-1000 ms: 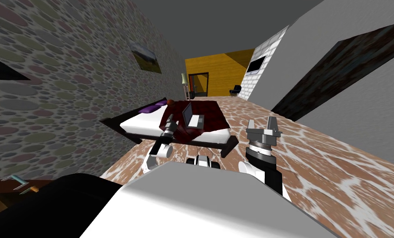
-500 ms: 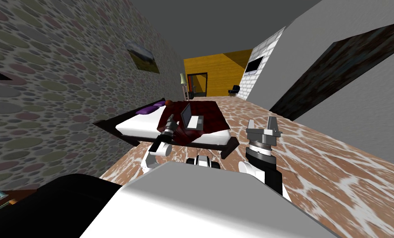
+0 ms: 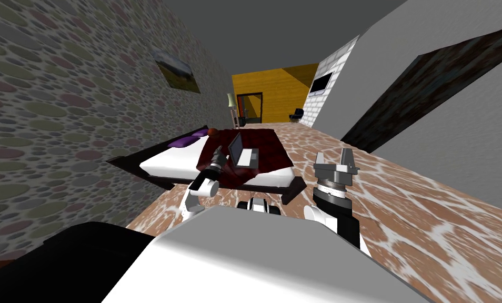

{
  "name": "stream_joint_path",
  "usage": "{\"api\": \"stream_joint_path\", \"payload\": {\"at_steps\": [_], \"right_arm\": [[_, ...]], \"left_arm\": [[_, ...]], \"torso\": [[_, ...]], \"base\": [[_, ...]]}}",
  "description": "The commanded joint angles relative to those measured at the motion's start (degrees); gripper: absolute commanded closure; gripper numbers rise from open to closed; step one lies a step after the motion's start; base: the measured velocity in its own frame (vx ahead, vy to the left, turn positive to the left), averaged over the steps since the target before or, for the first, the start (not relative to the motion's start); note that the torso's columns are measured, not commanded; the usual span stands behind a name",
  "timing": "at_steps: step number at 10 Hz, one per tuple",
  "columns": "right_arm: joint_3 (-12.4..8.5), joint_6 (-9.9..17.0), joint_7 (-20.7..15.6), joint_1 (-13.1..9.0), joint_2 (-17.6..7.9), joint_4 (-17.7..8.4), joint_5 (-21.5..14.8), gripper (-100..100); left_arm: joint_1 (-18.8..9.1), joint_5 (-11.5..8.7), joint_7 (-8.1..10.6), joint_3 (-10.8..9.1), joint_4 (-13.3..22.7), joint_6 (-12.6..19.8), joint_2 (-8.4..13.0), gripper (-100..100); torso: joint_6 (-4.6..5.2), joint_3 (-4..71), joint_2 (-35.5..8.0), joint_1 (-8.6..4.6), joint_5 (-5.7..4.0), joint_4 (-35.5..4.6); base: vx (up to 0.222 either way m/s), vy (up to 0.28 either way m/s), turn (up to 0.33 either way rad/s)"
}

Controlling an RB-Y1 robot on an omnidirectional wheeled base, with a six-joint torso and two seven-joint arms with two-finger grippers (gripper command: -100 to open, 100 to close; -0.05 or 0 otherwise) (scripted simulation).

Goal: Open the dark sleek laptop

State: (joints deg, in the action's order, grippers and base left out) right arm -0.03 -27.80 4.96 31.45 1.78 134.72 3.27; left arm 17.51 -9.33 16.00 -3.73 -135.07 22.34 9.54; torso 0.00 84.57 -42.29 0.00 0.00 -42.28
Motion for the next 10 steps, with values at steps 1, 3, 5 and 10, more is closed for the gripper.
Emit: {"api": "stream_joint_path", "payload": {"at_steps": [1, 3, 5, 10], "right_arm": [[0.0, 0.0, 0.0, 0.0, 0.0, 0.0, 0.0, 0], [0.0, 0.0, 0.0, 0.0, 0.0, 0.0, 0.0, 0], [0.0, 0.0, 0.0, 0.0, 0.0, 0.0, 0.0, 0], [0.0, 0.0, 0.0, -0.01, 0.0, 0.0, 0.0, 0]], "left_arm": [[-1.15, -0.53, 2.21, -0.45, -0.54, 4.58, -1.6, -100], [-1.94, -0.96, 3.74, -0.82, -1.0, 7.83, -3.65, -100], [-2.59, -1.32, 4.99, -1.12, -1.39, 10.54, -6.61, -100], [-3.01, -1.45, 6.04, -1.55, -2.61, 13.28, -10.32, -100]], "torso": [[0.0, -0.01, -0.02, -0.02, -0.01, -0.01], [0.0, -0.01, -0.02, -0.01, -0.01, 0.0], [0.0, 0.0, -0.01, 0.0, 0.0, 0.0], [0.0, -0.05, -0.08, 0.0, 0.0, -0.02]], "base": [[0.074, 0.009, -0.042], [0.069, 0.016, -0.046], [0.064, 0.014, -0.03], [0.045, 0.008, -0.015]]}}
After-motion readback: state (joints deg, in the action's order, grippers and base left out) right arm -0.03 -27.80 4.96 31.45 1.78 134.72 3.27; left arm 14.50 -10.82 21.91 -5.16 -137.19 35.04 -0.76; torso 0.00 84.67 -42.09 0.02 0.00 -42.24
